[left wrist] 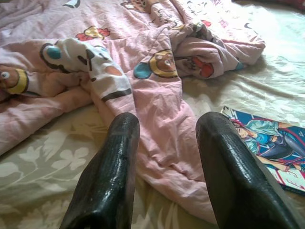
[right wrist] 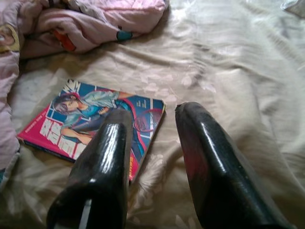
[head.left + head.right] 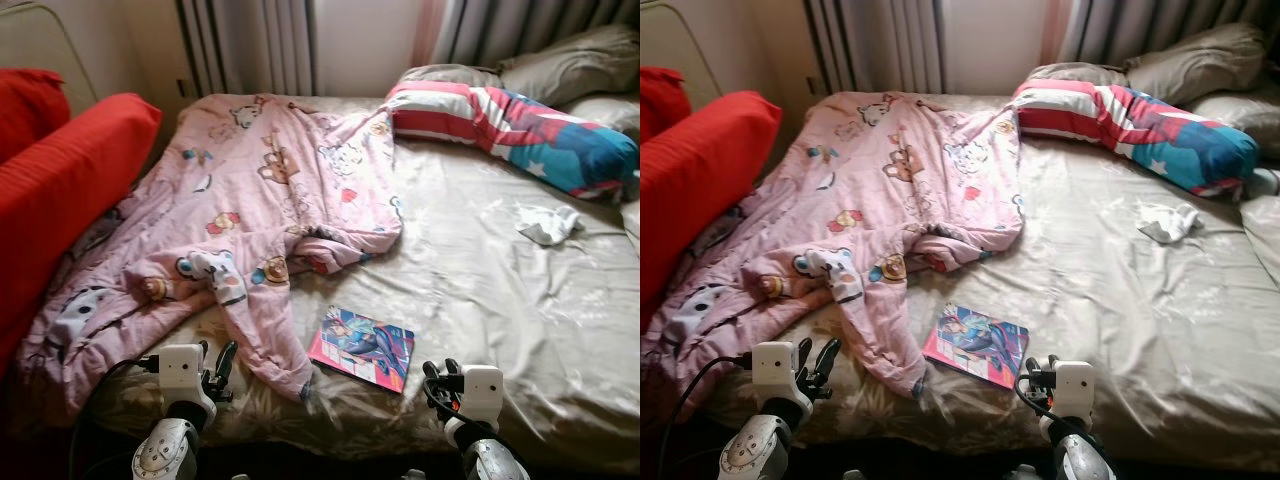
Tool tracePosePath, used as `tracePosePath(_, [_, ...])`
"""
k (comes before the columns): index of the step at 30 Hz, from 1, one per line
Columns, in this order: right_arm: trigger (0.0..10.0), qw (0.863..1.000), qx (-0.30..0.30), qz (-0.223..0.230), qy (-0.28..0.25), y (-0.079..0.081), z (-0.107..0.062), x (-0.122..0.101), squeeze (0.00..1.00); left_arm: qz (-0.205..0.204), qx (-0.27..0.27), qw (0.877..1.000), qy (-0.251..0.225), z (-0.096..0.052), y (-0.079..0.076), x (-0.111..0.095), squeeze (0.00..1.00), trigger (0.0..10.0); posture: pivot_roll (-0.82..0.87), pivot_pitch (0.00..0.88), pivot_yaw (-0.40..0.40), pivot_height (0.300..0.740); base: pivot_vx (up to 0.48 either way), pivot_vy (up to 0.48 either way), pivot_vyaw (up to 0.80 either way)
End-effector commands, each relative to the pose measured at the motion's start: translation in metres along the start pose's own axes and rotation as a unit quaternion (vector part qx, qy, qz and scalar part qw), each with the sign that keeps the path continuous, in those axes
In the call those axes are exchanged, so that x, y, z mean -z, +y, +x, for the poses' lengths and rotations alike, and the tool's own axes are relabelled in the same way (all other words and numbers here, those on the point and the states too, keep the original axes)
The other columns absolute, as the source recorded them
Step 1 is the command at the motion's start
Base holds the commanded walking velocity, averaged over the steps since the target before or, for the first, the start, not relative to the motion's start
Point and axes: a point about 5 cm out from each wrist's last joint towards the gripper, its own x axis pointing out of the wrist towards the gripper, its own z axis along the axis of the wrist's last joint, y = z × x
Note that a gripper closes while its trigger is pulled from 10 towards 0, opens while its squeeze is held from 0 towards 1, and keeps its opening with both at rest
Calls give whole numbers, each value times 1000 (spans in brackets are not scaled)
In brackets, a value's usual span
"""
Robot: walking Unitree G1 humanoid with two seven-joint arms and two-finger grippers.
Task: Clean up the room
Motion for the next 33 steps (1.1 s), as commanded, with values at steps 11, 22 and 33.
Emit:
tracePosePath(11, [10000,1000,-5,-1,5,3,0,1,0,-3,-1,1000,17,-6,0,7,0,10000,-38,210,31,618,0,0,0])
tracePosePath(22, [10000,1000,-3,1,3,2,-1,1,0,-1,1,1000,15,-4,-1,5,0,10000,-32,214,30,618,0,0,0])
tracePosePath(33, [10000,1000,1,1,-10,1,2,-5,0,-4,0,1000,16,-4,0,6,0,10000,-73,222,26,618,0,0,0])
